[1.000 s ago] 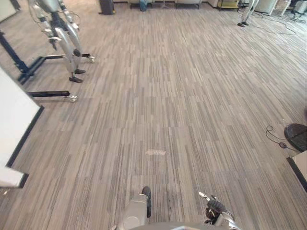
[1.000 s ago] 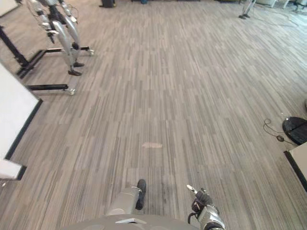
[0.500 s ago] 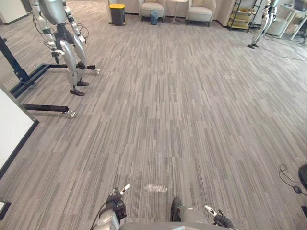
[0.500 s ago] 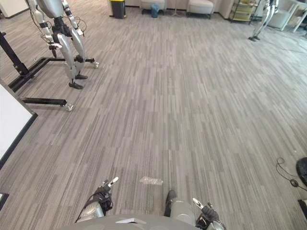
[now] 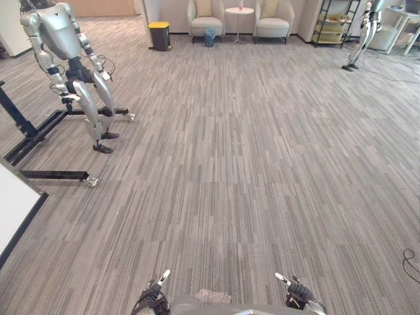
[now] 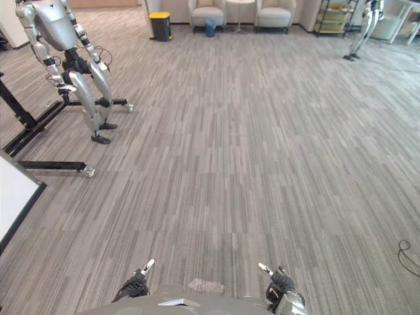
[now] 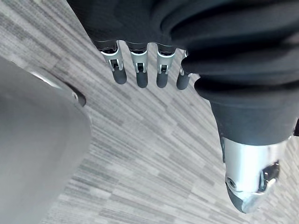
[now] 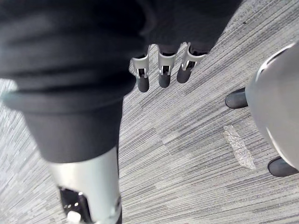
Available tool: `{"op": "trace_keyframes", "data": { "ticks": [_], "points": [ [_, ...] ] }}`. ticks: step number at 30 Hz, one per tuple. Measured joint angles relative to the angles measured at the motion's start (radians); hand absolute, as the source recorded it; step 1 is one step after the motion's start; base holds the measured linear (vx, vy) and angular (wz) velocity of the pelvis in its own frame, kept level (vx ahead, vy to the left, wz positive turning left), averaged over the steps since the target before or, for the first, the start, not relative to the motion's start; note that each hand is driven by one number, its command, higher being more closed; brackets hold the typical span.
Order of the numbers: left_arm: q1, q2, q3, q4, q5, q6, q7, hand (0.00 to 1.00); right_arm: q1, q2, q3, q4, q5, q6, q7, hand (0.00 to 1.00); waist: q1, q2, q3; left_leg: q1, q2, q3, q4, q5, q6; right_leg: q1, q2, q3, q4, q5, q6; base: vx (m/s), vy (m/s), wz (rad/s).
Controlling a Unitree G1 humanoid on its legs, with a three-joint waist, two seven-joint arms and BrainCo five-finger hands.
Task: Organize washtable
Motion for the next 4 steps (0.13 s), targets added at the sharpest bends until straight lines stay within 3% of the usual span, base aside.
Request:
{"op": "trace_keyframes", "data": {
  "ticks": [4],
  "points": [
    [-0.007,0.029,-0.043,0.031,0.001,-0.002,0.000,0.00,0.004,0.005,-0.018,0.054,-0.008,0.001,0.001,0.00,-0.008,-0.024,-0.021,0.033,-0.047,0.007,-0.088,0.041,0.029,0.008,-0.037,0.012,-0.047,0.022,0.033,0.11,0.090,0.00]
  ]
}}
